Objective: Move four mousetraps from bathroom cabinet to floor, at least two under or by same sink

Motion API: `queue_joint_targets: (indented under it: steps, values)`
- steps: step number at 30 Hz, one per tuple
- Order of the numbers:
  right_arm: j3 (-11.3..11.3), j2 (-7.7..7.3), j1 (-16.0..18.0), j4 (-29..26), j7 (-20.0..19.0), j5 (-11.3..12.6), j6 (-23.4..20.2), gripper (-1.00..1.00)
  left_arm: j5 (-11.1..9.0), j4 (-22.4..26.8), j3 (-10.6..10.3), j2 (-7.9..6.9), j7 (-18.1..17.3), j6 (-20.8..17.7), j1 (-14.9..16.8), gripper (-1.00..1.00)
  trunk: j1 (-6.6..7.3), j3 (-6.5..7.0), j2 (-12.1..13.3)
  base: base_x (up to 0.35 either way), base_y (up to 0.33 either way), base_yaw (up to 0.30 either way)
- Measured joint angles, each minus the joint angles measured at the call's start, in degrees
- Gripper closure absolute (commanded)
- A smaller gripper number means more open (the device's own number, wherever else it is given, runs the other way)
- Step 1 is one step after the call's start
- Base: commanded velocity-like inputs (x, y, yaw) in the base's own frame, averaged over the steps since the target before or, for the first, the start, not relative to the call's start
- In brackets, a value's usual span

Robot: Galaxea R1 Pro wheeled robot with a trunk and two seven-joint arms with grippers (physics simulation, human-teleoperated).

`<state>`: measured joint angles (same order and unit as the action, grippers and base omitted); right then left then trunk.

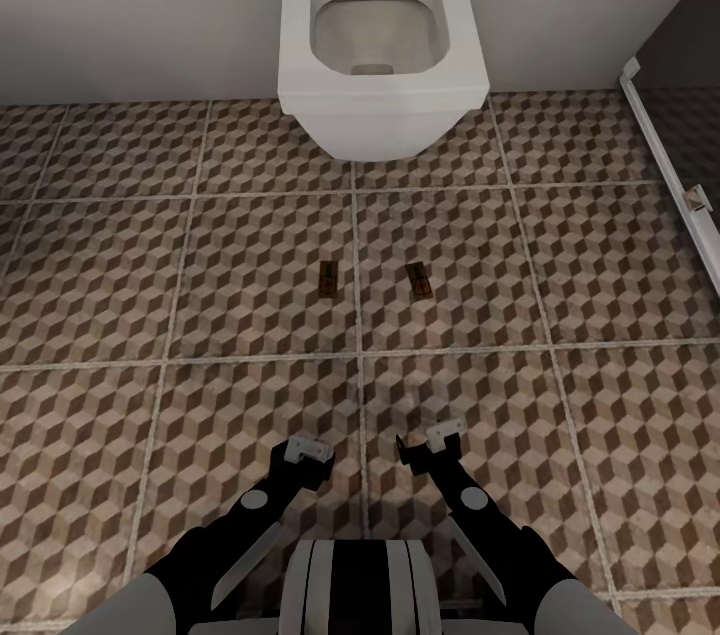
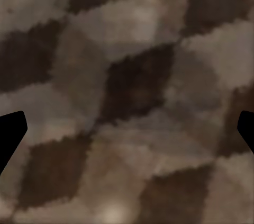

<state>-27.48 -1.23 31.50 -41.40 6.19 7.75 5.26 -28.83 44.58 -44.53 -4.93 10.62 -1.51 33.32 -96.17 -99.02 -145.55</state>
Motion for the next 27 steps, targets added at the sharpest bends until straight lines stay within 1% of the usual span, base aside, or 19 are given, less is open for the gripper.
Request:
queue_joint_targets:
  steps: [27]
  values:
    - [0.0,0.05,0.0,0.0,0.0,0.0,0.2,-1.0,0.0,0.1,0.0,0.0,0.0,0.0,0.0,-1.0,0.0,0.0,0.0,0.0,0.0,0.0]
